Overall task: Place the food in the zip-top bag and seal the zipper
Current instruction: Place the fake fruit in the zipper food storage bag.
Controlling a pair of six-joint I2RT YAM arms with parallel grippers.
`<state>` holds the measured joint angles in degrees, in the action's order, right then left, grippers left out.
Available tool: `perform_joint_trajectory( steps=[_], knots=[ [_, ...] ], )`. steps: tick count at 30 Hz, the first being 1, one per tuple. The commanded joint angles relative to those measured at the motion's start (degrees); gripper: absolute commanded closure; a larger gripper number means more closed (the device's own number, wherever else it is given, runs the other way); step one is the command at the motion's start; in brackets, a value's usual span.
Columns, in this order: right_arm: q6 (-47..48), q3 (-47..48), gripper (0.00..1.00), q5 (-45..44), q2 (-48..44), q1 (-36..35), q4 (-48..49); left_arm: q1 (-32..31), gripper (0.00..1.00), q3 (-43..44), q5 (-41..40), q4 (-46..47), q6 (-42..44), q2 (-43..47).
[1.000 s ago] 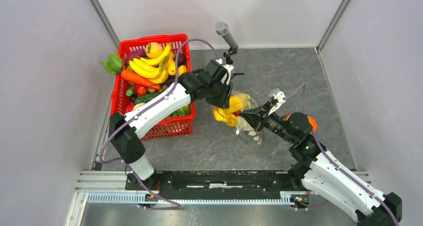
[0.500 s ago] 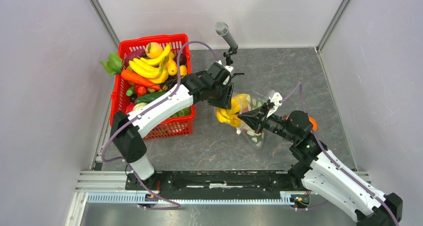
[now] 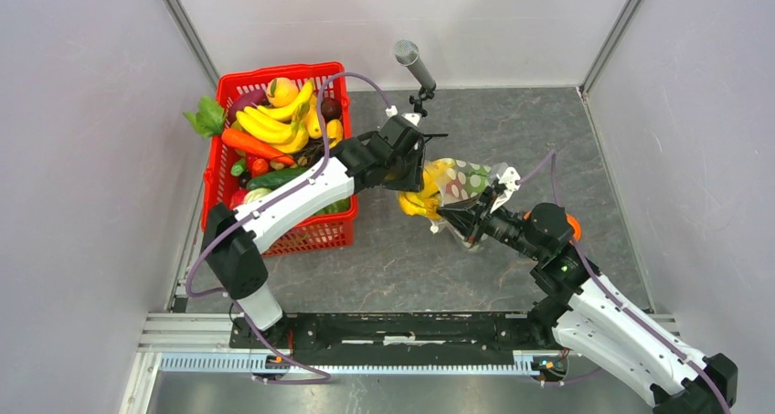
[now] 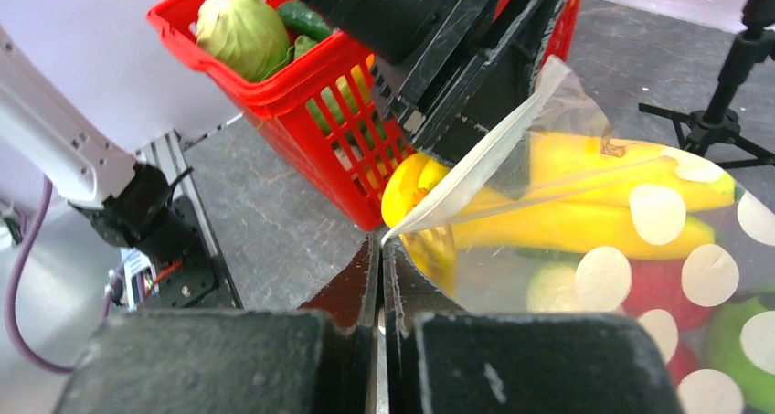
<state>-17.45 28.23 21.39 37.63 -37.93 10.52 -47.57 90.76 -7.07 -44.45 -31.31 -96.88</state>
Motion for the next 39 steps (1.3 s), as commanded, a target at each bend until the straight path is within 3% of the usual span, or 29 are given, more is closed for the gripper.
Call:
perform_joint_trajectory(
  steps=[1,7,9,15,21,25,29,37,39],
  knots=[
    [-8.4,0.6,0.98,-0.4,-0.6,-1.1,10.6,0.6,0.50,-3.9,-5.7,13.9,-10.8,1.6],
    [-12.8,-1.1,0.99,-5.4,-0.6,-1.4,12.3,0.4,0.36,-3.7,1.2,18.6,-11.4,2.3],
    [-12.6,-0.9,0.98,-8.3,-1.5,-1.4,10.0,0.4,0.25,-3.4,4.0,19.1,-9.9,3.0],
    [-13.6,-1.2,0.99,-13.1,-3.0,-1.4,7.5,0.4,0.18,-3.5,12.3,18.3,-5.4,4.2],
    [-14.0,-4.1,1.00,-17.7,-4.3,-1.4,6.4,0.5,0.10,-5.8,7.9,14.8,1.5,9.0],
    [-11.7,-6.5,1.00,-14.5,-6.3,-1.4,10.8,0.5,0.01,-9.3,7.3,17.3,5.9,15.0],
    [-9.4,-7.1,1.00,-12.1,-7.4,-1.4,12.5,0.7,0.00,-11.9,3.0,16.9,7.0,18.3],
    [-5.2,-5.6,1.00,-3.3,-6.8,-1.4,15.7,0.8,0.00,-15.9,9.7,16.8,6.3,15.9],
    [-5.1,-6.1,1.00,-4.0,-7.0,-1.4,15.9,0.8,0.04,-16.1,10.4,16.2,7.2,15.3]
  ],
)
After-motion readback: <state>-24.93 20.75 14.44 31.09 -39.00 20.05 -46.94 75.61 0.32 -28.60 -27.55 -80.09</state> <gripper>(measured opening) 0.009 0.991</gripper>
